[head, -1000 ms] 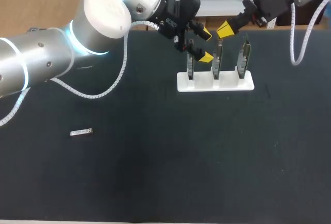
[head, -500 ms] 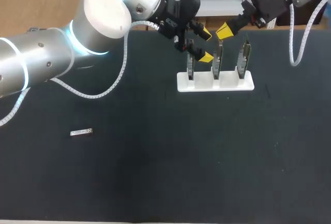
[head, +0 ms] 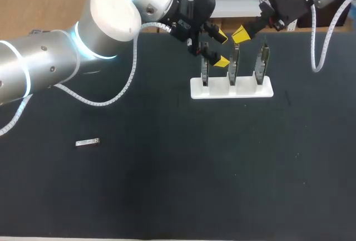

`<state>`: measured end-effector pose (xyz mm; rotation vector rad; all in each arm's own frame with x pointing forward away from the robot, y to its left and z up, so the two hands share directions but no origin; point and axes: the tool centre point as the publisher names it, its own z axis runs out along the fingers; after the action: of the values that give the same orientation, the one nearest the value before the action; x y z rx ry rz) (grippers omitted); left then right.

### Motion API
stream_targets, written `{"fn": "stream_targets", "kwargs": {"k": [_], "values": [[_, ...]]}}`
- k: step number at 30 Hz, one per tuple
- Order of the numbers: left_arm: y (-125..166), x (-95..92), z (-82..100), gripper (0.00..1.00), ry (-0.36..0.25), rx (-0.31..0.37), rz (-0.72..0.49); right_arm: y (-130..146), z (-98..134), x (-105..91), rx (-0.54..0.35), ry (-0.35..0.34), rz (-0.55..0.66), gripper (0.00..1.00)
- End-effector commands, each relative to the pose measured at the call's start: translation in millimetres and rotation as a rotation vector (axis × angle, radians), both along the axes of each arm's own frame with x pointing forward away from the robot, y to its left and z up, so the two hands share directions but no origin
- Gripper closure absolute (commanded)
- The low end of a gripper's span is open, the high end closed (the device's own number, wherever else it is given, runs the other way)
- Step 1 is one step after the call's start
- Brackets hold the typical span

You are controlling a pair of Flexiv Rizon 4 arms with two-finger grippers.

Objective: Pick up the optical module with the left hand, and insert it into the network port with the right hand.

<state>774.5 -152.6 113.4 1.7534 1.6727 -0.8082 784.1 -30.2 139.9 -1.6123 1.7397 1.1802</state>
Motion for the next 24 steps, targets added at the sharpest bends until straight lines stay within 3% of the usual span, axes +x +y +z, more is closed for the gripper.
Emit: {"fn": "stream_targets", "kwargs": {"k": [1,15,24], "values": [[-1.2,3.0,0.2,0.00,0.004,0.005,-0.004,-0.3,-11.2,1.8,0.003,0.002,0.001,1.00],[-1.2,3.0,0.2,0.00,0.004,0.005,-0.004,-4.8,17.7,-2.1,0.073,-0.063,-0.012,1.00],[-1.2,3.0,0.2,0.00,0.004,0.005,-0.004,-22.4,35.2,-5.6,0.105,-0.102,-0.021,1.00]]}}
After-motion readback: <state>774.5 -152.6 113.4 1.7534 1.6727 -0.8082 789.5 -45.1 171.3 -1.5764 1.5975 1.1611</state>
